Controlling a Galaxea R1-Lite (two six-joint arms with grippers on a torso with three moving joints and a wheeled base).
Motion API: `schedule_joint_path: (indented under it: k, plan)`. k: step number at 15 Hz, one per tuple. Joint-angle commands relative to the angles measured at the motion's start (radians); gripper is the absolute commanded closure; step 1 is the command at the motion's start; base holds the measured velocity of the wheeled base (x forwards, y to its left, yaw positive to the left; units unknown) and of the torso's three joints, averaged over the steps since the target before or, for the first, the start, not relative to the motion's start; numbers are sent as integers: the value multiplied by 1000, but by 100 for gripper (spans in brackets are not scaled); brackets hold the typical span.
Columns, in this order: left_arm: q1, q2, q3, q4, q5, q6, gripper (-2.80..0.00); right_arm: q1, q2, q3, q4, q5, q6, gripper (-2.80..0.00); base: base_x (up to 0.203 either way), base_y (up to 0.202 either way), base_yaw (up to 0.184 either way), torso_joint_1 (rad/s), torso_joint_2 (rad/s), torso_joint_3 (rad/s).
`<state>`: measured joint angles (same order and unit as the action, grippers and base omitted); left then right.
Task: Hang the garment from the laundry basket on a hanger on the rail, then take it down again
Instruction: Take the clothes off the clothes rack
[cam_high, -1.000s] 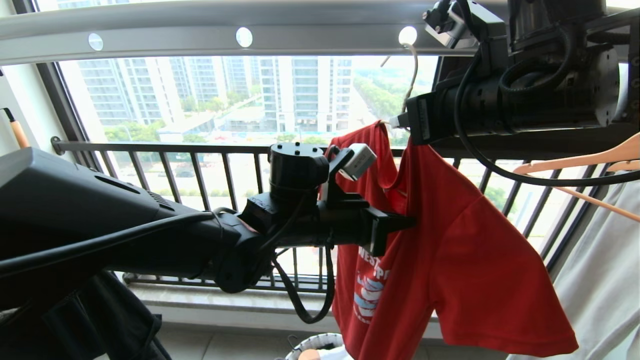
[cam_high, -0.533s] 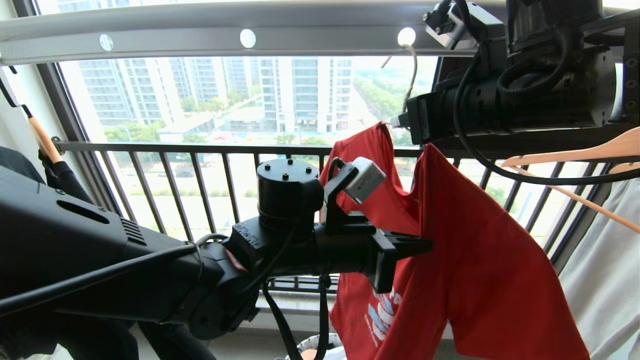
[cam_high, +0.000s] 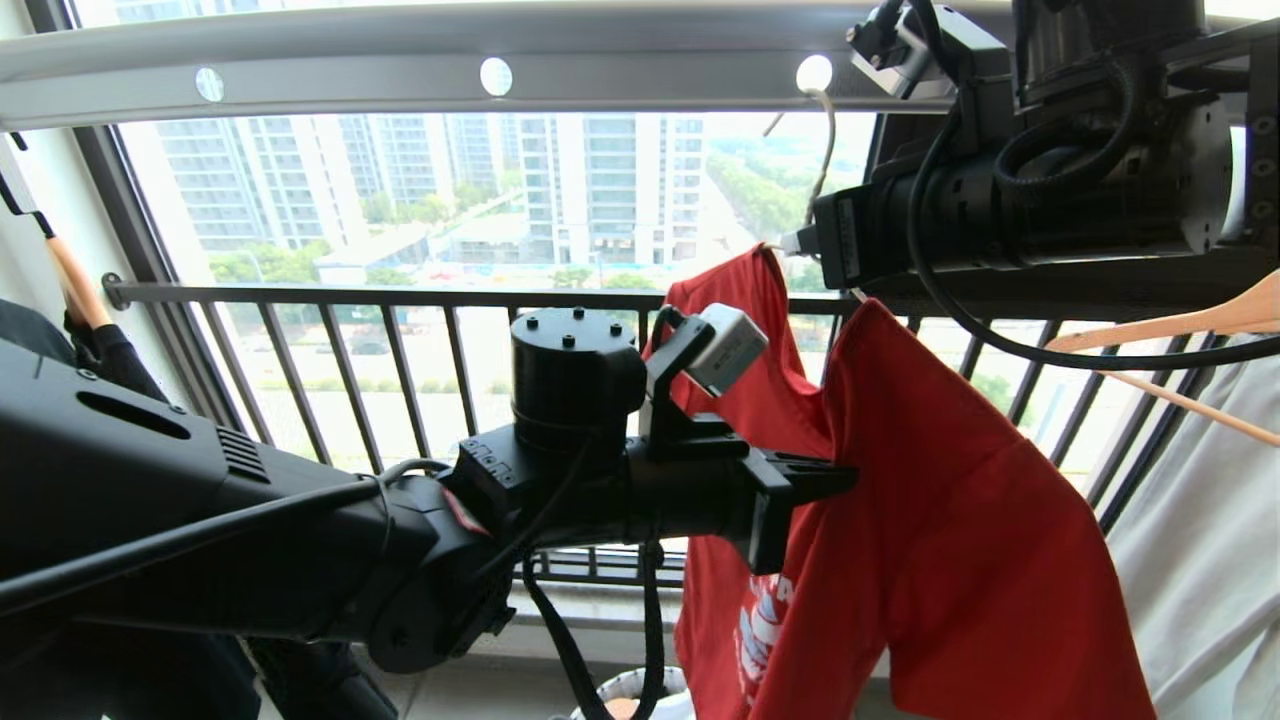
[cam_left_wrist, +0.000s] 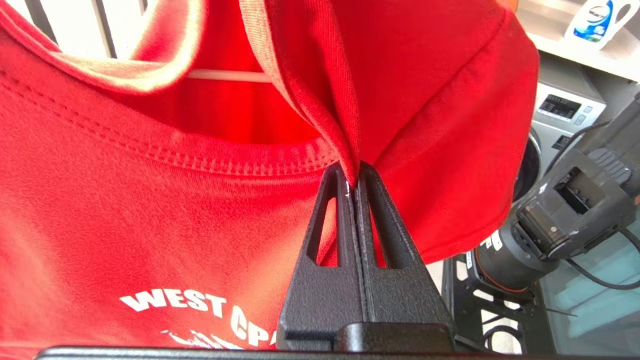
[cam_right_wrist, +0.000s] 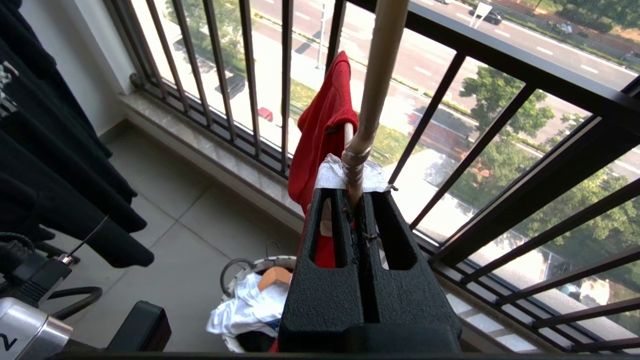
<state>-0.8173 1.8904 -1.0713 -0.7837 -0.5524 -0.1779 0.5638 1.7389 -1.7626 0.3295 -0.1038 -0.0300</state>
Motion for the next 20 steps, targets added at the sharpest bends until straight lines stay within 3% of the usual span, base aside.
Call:
schedule_joint_path:
  k: [1, 7, 11, 15, 20]
  plan:
    - [14, 4, -16, -3, 2, 0, -280, 1, -1, 0, 2, 0, -1, 0, 0, 0, 0, 0, 0, 0]
    - [65, -128, -27, 49, 6, -6, -280, -10, -1, 0, 0, 0, -2, 0, 0, 0, 0, 0, 0, 0]
    - [194, -202, -78, 143, 16, -6, -280, -13, -7, 0, 3, 0, -2, 0, 0, 0, 0, 0, 0, 0]
    - [211, -67, -197, 138, 193, -3, -280, -13, -9, 0, 5, 0, -2, 0, 0, 0, 0, 0, 0, 0]
    - [194, 93, -325, 135, 298, 9, -280, -13, -16, 2, 8, 0, -2, 0, 0, 0, 0, 0, 0, 0]
